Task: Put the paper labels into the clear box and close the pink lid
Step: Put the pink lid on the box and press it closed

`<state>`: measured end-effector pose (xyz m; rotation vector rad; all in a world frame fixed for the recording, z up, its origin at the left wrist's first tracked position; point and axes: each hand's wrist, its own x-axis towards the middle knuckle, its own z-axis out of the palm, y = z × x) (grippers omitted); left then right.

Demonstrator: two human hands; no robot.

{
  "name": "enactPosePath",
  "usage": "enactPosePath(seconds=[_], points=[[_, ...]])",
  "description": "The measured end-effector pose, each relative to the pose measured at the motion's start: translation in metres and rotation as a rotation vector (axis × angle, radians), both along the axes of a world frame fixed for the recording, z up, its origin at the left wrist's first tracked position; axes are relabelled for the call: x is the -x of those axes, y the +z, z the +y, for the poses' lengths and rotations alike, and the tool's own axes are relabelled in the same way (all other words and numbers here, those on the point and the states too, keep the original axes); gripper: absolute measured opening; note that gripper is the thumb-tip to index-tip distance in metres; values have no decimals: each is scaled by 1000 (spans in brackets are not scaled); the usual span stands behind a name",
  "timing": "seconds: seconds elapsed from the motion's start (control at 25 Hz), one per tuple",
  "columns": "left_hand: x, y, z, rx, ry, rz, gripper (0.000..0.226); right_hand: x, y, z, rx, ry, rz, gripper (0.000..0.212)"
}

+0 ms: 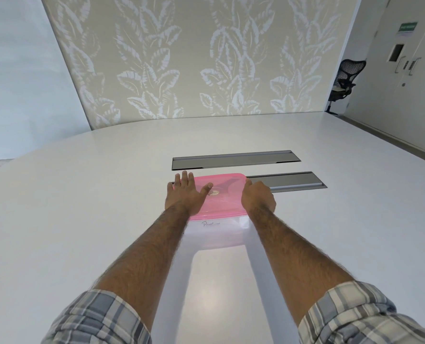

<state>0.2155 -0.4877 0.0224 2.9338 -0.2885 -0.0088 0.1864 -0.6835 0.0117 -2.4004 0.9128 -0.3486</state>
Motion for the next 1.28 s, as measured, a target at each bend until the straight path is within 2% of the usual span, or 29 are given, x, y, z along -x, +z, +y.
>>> enactPosePath(seconds=[0.16,0.28,0.4,0.56,0.64,0.8,0.92,1.04,1.28], points=[[-1,-1,0,-18,-18,2,91,0,-1,0,25,9,30,58],[-2,0,0,-35,-20,5,90,-5,7,1,115,82,111,40],[-2,-1,0,-42,-14,-5,91,-15,18,3,233,178,93,28],[-1,-2,0,-35,-11,-11,93,-32,22,-3,313,338,77,31],[-1,-2,0,-39,-9,-23,94,-42,24,-7,286,350,68,40],[-2,-5,0,-54,-10,-40,94,-64,32,-12,154,301,124,39],[-4,-6,0,-49,-8,-33,95,-73,34,-13,60,300,177,48],[-5,-7,0,-43,-3,-31,94,-80,30,-15,53,341,198,54],[-5,-7,-1,-39,4,-24,94,-84,27,-17,43,345,173,48]])
